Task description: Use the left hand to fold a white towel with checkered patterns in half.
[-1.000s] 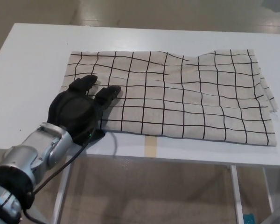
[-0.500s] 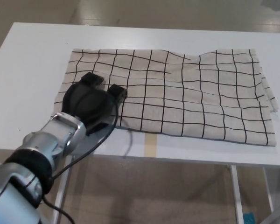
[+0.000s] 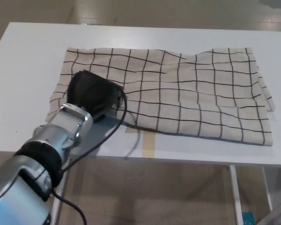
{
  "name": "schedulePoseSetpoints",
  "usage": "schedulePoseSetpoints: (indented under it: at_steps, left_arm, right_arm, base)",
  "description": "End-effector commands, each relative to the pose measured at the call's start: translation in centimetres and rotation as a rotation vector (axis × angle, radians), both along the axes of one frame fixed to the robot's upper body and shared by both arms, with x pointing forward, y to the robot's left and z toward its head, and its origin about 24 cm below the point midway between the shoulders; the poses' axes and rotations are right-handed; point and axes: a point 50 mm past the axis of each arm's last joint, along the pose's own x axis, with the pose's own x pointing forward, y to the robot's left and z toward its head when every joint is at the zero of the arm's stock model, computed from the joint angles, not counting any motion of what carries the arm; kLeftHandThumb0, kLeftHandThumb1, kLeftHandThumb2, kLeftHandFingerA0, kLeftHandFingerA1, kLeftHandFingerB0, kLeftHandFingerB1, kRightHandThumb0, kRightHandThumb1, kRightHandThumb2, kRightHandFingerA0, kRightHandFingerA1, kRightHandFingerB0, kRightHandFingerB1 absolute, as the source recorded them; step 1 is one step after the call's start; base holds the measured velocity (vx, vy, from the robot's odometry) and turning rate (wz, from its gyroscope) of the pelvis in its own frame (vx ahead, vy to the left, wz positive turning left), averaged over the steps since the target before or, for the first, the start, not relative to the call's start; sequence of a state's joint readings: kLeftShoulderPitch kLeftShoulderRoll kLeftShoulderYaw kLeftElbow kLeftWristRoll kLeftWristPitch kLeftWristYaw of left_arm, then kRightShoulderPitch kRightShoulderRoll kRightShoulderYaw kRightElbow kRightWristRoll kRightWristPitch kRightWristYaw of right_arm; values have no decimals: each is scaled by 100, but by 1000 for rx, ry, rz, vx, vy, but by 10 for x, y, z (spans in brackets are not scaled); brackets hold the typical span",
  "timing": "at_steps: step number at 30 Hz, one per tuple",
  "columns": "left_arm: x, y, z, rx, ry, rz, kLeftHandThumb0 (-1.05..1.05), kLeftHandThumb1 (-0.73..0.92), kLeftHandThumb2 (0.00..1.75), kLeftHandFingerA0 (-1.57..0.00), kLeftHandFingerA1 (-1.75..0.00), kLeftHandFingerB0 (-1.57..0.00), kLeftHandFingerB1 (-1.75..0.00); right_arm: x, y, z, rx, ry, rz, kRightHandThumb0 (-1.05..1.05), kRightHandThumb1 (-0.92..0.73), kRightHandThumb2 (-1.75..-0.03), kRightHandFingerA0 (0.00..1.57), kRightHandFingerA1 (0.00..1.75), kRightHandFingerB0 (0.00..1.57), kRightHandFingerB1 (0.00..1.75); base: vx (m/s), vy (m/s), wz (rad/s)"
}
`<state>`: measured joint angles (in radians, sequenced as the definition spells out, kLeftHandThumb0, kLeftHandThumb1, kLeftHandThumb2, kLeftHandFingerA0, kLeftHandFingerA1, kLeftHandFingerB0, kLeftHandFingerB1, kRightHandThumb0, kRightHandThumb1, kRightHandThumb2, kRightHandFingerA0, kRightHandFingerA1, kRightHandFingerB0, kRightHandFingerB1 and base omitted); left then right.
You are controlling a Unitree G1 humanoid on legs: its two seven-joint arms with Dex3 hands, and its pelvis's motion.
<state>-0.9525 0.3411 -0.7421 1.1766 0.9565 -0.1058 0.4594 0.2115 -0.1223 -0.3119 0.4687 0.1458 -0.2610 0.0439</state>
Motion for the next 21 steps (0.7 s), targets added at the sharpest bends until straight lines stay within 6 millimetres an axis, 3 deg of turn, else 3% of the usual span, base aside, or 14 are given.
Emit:
schedulePoseSetpoints:
  at_steps: [1,5,9,11,12,15,16,21]
  left_arm:
    - [-1,18,5,24,-12,-9,-18,58,52,-79,-175,-52,-175]
    - [-1,27,15,-2,-56,-34,-18,59,52,-80,-175,-51,-175]
    - [3,45,50,-106,-212,-59,-19,64,53,-79,-175,-54,-175]
    - [4,47,59,-122,-256,-65,-20,63,54,-79,-175,-56,-175]
    - [7,48,75,-137,-324,-72,-21,61,55,-80,-175,-57,-173]
    - [10,46,86,-129,-356,-71,-23,61,56,-80,-175,-60,-171]
    - [10,45,92,-108,-385,-87,-32,42,76,-113,-143,-91,-131]
    - [12,37,114,-51,-433,-159,-33,43,77,-115,-144,-91,-131]
  right_arm:
    - [-2,-1,-2,2,1,0,-41,-74,-62,40,42,61,45]
    - [-3,-1,-1,-17,10,6,-42,-74,-62,41,42,61,45]
    - [-4,0,-1,-63,27,26,-46,-75,-61,43,41,62,44]
    - [-4,1,-2,-66,30,27,-46,-75,-62,43,41,62,44]
    - [-4,0,-2,-77,35,42,-46,-76,-63,43,42,62,44]
    - [-5,-1,-3,-77,39,43,-47,-76,-63,42,41,62,44]
    - [-5,-1,-3,-79,39,41,-47,-76,-63,42,41,62,44]
    - [-4,-1,-2,-88,39,35,-47,-76,-63,42,41,62,44]
  base:
    - [0,0,0]
    - [0,0,0]
    - [0,0,0]
    - [0,0,0]
    - [0,0,0]
    - [0,0,0]
    - [0,0,0]
    - [0,0,0]
